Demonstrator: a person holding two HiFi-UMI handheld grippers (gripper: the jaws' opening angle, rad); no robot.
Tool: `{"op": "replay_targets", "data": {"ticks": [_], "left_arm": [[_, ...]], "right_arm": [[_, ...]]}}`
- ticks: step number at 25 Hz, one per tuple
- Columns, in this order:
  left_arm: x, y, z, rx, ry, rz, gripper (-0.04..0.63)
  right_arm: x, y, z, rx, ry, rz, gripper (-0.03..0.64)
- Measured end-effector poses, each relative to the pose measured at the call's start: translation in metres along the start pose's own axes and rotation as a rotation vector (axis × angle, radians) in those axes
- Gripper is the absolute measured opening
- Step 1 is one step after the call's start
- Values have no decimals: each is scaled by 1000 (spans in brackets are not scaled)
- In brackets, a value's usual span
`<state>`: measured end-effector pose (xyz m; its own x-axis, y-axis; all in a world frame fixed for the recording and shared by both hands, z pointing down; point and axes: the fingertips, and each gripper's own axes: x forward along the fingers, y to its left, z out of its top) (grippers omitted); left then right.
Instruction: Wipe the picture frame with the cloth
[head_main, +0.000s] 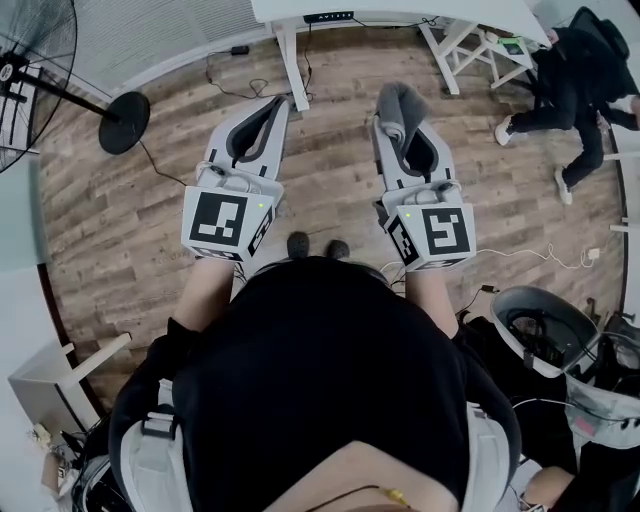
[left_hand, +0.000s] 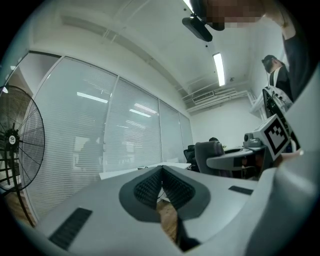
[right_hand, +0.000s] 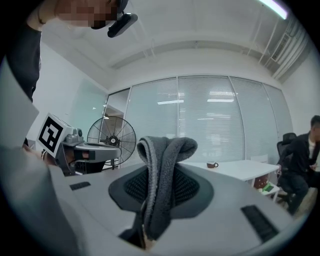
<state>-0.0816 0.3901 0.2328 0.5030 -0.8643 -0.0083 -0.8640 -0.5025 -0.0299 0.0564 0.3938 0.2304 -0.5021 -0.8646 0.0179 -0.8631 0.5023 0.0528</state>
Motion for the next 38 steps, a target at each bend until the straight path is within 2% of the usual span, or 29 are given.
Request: {"op": "replay_targets", "data": {"ticks": [8,20,27,38], "left_arm": [[0,3,-2,18,2,-38,12],[2,11,-6,17,8,-21,12],[35,23,-7,25,8,0,12],[116,45,-8,30,14,19,12]], "right_arm": [[0,5,-7,-5,2,-36,98],[8,10,-7,-11,6,-21,98],[34,-21,-10,-2,0,-16,99],[100,-82,-10,-6,3,13,100]]}}
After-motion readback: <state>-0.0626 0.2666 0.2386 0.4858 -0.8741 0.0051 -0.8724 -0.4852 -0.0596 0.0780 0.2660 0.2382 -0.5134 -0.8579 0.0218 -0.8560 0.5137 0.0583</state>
